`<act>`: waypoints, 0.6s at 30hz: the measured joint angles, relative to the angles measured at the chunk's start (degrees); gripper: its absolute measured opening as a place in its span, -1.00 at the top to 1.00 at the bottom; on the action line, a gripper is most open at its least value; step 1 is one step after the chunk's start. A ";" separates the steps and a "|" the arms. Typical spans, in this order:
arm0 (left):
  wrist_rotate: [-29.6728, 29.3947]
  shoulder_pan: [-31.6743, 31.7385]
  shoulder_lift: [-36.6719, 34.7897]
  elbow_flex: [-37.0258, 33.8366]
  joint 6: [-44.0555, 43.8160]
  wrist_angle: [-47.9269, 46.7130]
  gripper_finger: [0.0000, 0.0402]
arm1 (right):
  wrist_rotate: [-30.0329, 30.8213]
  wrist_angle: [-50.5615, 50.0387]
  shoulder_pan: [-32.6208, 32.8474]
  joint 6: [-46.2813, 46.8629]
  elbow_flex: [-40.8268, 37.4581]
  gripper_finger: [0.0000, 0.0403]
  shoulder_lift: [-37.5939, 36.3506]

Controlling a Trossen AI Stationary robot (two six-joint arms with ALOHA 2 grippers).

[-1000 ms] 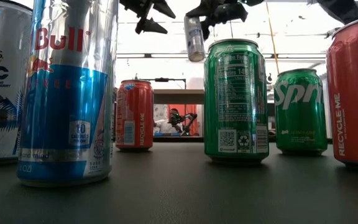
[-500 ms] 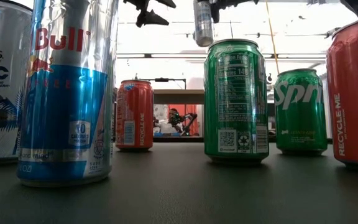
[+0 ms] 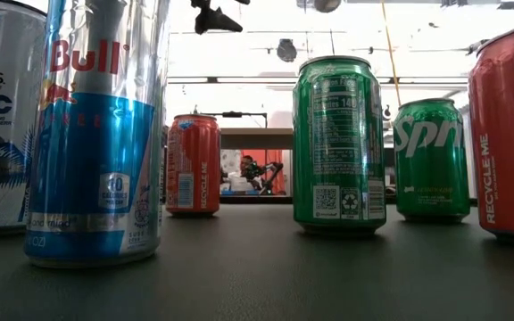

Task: Place canned beverage on shelf
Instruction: Put the top left white soda can on the shelf

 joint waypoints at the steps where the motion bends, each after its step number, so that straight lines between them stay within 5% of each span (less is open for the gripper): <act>1: 0.02 -0.20 -0.06 0.00 0.08 0.07 -0.73 | 2.05 -1.82 0.66 0.02 0.00 -0.16 -1.48; 10: 0.03 -0.67 -0.09 0.00 0.18 0.31 -0.73 | 16.51 -9.15 9.53 4.14 -1.88 -0.16 -9.51; 18: 0.03 -0.67 -0.09 0.00 -0.28 0.29 -0.73 | 22.82 10.01 18.07 8.94 -25.57 -0.15 -16.45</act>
